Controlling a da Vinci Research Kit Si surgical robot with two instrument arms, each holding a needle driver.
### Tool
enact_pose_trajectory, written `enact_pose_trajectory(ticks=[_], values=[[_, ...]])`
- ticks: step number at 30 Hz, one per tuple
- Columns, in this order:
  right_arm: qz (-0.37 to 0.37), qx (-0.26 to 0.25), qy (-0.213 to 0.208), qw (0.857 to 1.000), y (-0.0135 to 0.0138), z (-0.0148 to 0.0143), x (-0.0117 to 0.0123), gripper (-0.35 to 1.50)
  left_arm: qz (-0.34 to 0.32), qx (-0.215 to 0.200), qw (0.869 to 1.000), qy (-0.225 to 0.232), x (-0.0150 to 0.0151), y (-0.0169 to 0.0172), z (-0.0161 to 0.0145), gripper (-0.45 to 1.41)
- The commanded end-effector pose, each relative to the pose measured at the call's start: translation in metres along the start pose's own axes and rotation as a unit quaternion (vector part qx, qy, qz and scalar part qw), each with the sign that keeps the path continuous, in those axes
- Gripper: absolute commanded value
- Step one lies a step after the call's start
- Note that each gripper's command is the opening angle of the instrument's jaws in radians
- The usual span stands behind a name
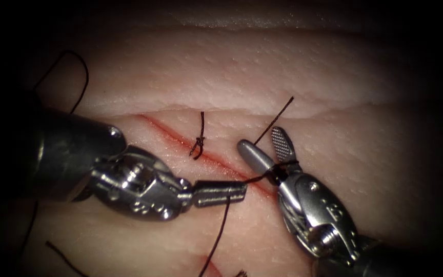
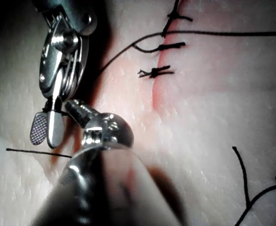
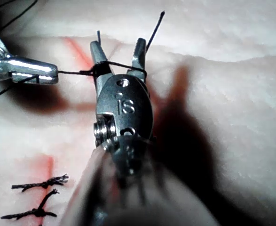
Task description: Wound Closure
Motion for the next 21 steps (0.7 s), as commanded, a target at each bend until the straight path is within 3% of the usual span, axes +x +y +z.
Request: enact_pose_trajectory(ticks=[1,15,18,21], values=[[0.001,-0.001,0.000,1.000,-0.0003,0.0012,-0.0002,0.69,0.000,0.001,1.000,0.001,-0.0002,-0.0001,0.0008,-0.45],[0.071,-0.024,-0.047,0.996,0.0023,0.0039,-0.0021,0.93,-0.004,-0.002,1.000,0.004,-0.0012,-0.0016,0.0015,-0.45],[0.077,-0.019,-0.050,0.996,0.0025,0.0043,-0.0025,0.93,-0.004,-0.005,1.000,0.004,-0.0012,-0.0017,0.0015,-0.45],[0.078,-0.013,-0.052,0.995,0.0021,0.0048,-0.0024,0.79,-0.003,-0.005,1.000,0.005,-0.0012,-0.0017,0.0015,-0.45]])
